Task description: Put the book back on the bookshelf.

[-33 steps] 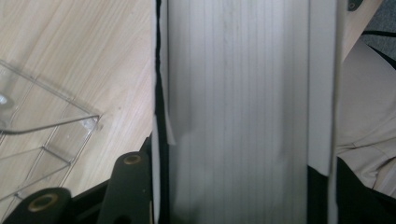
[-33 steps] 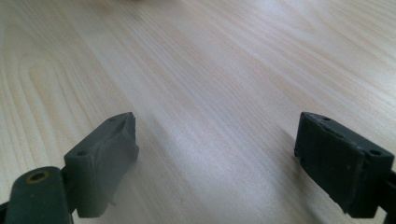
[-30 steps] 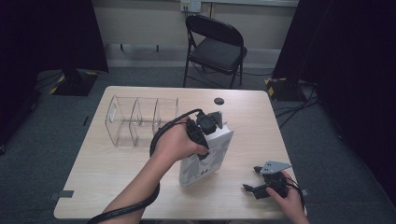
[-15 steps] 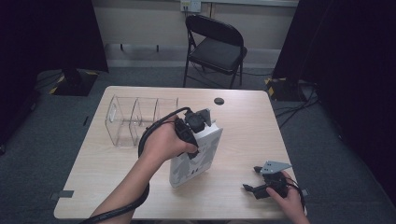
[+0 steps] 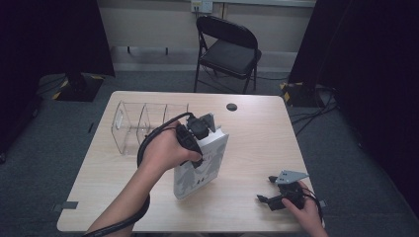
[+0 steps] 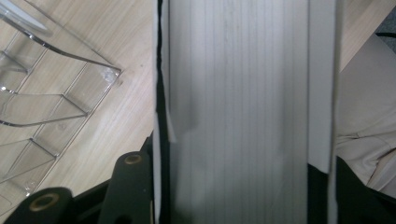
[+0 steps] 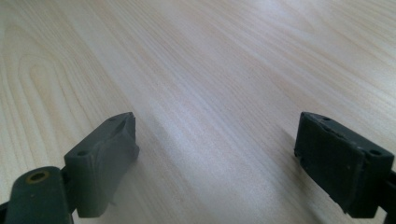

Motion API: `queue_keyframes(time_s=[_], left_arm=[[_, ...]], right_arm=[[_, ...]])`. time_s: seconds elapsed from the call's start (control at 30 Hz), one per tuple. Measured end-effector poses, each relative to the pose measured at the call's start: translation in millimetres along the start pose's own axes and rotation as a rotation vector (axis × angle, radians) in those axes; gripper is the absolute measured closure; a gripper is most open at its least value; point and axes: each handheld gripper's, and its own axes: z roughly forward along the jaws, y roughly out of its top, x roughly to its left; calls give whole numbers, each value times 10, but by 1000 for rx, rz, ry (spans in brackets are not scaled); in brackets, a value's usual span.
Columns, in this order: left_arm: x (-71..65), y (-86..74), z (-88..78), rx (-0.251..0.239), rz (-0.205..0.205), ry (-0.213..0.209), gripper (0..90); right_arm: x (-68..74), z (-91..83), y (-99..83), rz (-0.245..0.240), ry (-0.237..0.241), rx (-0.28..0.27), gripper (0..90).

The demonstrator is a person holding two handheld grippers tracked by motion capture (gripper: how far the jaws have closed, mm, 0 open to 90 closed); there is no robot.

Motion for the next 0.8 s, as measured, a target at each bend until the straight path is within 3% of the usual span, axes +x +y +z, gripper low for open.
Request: queue_keyframes(time_s=[0.17,0.23,0.27,0.8], left_arm=[[40,-37,-15,13,0,-5,535],[51,-57,-15,6,-20,-11,535],[64,-65,-26,16,-6,-11,535],[171,-271,-63,28,-48,6,534]], right_arm=[[0,0,0,0,0,0,122],[0,0,0,0,0,0,122],[0,0,0,0,0,0,122],[0,0,0,0,0,0,122]])
